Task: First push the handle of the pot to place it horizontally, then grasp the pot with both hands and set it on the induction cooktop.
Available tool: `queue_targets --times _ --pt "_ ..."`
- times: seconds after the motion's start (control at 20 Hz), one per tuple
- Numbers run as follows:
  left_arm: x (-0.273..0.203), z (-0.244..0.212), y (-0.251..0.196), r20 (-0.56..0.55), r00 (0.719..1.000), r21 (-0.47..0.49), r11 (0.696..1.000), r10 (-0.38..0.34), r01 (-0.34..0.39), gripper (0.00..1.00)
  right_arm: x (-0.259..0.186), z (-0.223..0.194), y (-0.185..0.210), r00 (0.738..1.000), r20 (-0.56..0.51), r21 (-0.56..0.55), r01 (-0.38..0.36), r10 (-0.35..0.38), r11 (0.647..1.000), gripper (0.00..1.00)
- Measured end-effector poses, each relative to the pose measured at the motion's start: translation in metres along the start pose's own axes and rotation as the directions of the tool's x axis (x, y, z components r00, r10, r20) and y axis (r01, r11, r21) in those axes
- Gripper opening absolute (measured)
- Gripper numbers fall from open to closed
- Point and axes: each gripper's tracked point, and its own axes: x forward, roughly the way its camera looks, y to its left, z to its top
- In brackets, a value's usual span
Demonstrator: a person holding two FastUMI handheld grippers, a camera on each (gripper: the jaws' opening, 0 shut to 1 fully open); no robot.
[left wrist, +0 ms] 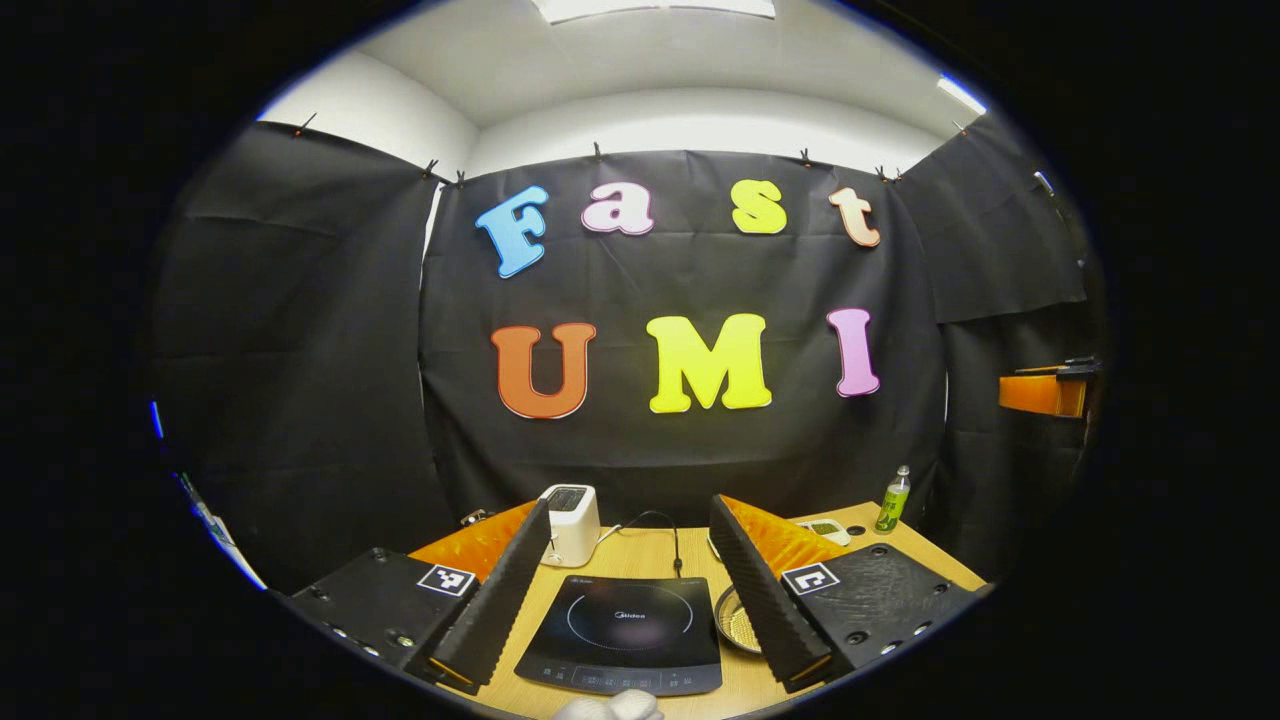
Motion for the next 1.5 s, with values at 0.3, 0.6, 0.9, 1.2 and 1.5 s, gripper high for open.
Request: queue_targets --times 0.3,0.6,0.9,1.2,1.5 --pt "0.001 -0.010 0.005 -0.019 1.000 -0.026 1.000 0.012 -0.012 0.95 0.019 -0.031 0.035 0.985 -0.140 0.054 -0.095 0.102 0.994 0.01" --pt "-0.003 -0.023 0.011 -0.050 0.998 -0.051 0.998 0.032 -0.034 0.95 0.047 -0.096 0.063 0.937 -0.309 0.030 -0.164 0.165 0.986 0.04" --pt "-0.011 -0.031 0.026 -0.070 0.994 -0.043 0.996 0.079 -0.082 0.96 0.062 -0.194 0.101 0.838 -0.497 0.050 -0.231 0.225 0.972 0.00" --pt "-0.023 -0.046 0.045 -0.098 0.985 -0.026 0.989 0.141 -0.144 0.95 0.067 -0.284 0.119 0.734 -0.641 0.030 -0.266 0.223 0.963 0.04" --pt "-0.037 -0.059 0.060 -0.132 0.971 -0.047 0.977 0.198 -0.206 0.96 0.062 -0.349 0.137 0.639 -0.738 0.022 -0.298 0.217 0.954 0.04"
